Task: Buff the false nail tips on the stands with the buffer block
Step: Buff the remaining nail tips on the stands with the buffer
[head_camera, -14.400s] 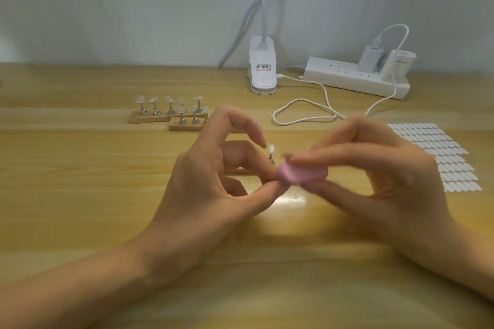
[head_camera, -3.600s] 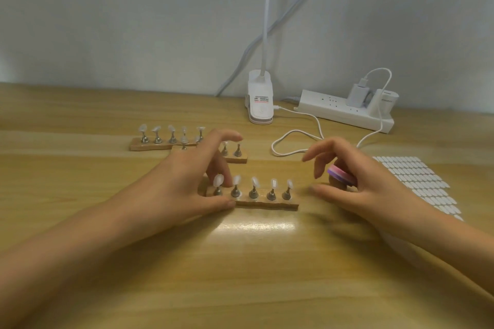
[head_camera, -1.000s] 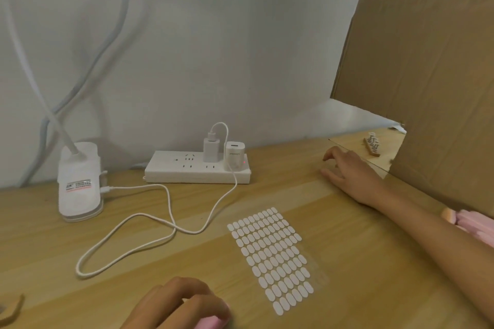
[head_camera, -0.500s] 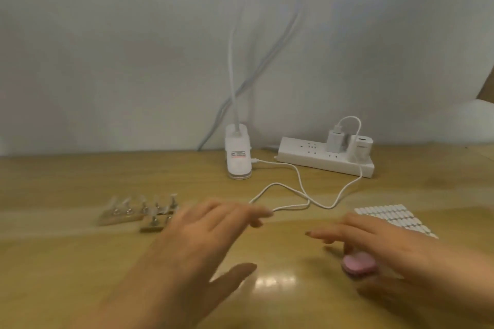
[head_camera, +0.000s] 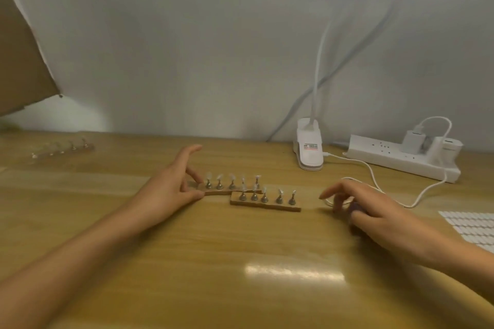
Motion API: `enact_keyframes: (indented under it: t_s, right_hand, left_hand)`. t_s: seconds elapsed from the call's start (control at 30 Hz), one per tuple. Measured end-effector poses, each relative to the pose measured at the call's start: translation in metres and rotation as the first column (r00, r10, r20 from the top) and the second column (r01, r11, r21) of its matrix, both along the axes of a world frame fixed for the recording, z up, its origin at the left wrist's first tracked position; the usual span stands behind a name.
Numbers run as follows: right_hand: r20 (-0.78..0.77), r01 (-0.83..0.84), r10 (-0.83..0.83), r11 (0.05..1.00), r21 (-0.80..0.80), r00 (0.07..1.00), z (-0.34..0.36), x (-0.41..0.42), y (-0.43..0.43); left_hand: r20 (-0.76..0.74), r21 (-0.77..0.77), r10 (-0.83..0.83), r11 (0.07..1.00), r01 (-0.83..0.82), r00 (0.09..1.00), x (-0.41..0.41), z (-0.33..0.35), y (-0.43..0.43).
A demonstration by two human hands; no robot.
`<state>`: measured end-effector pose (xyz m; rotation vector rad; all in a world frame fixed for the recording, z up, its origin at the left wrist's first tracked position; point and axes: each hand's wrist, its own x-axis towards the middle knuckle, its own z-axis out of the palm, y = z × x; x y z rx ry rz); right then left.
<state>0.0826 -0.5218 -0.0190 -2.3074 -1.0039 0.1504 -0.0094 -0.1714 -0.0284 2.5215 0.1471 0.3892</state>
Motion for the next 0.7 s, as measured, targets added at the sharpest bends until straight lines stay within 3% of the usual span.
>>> enact_keyframes:
  t_s: [0.17,0.33,0.53,0.63,0.7]
  right_hand:
    - [0.151,-0.012,0.031,0.992,-0.123,0.988,-0.001,0.001,0.043]
    - [0.222,-0.003,0.017,0.998,-0.067,0.975,-0.003,0.002,0.043]
    - [0.177,-0.074,0.086,0.995,-0.069,0.981,0.001,-0.018,-0.019]
    - [0.178,-0.054,0.070,0.994,-0.091,0.982,0.002,-0.029,-0.048]
    - [0.026,-0.066,0.069,0.993,-0.099,0.997,0.006,-0.035,-0.065]
  left_hand:
    - [0.049,-0.048,-0.055,0.997,0.057,0.997,0.016,-0.002,-0.009]
    - [0.081,-0.045,-0.120,0.991,0.124,0.989,0.028,-0.002,-0.034]
    - [0.096,-0.096,-0.219,0.969,0.228,0.971,0.032,-0.007,-0.063]
    - [0.055,-0.033,-0.288,0.956,0.290,0.956,0.030,-0.004,-0.076]
    - [0.030,0.031,-0.304,0.952,0.303,0.952,0.022,0.006,-0.078]
